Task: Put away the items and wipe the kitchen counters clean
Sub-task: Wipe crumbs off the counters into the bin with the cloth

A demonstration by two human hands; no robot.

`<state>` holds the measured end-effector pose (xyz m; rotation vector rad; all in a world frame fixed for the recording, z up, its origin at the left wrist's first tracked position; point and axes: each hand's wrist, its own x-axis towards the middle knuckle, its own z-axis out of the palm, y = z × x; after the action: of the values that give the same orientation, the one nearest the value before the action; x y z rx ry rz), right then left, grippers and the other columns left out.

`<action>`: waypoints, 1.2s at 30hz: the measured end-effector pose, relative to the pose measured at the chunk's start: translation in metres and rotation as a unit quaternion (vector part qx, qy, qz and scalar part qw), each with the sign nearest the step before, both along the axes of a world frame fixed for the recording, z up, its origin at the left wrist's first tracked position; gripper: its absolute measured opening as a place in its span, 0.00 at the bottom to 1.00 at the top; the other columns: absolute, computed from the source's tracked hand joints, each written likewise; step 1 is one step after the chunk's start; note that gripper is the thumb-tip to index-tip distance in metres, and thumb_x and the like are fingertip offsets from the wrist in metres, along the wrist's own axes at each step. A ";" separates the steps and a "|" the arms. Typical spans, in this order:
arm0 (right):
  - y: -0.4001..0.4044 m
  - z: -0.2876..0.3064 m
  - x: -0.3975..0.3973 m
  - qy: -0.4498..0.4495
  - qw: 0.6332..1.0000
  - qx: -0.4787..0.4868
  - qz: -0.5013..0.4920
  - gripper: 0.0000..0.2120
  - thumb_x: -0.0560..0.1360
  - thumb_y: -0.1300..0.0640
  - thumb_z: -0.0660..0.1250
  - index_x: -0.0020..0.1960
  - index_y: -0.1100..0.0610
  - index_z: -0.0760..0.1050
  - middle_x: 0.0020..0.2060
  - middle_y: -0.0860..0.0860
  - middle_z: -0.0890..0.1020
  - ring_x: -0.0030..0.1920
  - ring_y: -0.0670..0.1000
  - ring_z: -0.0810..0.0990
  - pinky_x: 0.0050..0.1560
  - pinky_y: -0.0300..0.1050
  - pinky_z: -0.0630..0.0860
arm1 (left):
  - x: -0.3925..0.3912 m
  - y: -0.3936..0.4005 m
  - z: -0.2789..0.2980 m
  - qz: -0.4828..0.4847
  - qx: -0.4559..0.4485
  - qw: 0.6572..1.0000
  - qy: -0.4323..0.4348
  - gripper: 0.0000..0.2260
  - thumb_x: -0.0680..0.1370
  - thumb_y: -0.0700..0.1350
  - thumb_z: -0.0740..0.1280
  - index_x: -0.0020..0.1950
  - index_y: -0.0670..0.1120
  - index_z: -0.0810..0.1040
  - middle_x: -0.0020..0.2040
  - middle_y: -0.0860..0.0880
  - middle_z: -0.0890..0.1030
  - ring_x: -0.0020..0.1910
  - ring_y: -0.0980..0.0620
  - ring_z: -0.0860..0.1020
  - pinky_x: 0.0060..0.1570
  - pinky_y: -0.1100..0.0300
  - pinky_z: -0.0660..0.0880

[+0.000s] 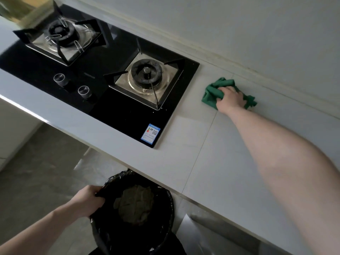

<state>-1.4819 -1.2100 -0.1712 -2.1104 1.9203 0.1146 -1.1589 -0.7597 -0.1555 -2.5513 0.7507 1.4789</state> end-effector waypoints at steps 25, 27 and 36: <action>0.395 0.064 0.094 -0.243 0.957 0.147 0.065 0.13 0.74 0.63 0.69 0.56 0.51 0.81 0.54 0.44 0.78 0.53 0.49 0.77 0.50 0.40 0.69 | -0.018 0.013 0.033 0.014 -0.032 0.994 0.100 0.15 0.74 0.34 0.61 0.51 0.48 0.83 0.45 0.42 0.84 0.37 0.45 0.86 0.31 0.51 0.84; 0.384 0.074 0.088 -0.298 0.948 0.107 0.020 0.14 0.73 0.64 0.70 0.56 0.51 0.81 0.53 0.45 0.80 0.50 0.46 0.78 0.52 0.39 0.73 | -0.017 0.013 0.034 0.008 -0.034 0.994 0.108 0.16 0.74 0.34 0.60 0.52 0.47 0.83 0.44 0.42 0.85 0.36 0.45 0.86 0.30 0.52 0.83; 0.252 0.081 0.003 -0.201 0.970 -0.089 -0.103 0.18 0.73 0.59 0.71 0.62 0.53 0.79 0.59 0.52 0.82 0.57 0.57 0.80 0.57 0.44 0.74 | -0.017 0.008 0.030 0.001 -0.031 0.992 0.120 0.18 0.73 0.33 0.57 0.51 0.47 0.83 0.43 0.42 0.85 0.37 0.43 0.87 0.34 0.49 0.85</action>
<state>-1.4785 -0.9579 -0.0907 -1.8403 1.9341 -0.5067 -1.1757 -0.7516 -0.1252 -2.4459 0.8348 1.8128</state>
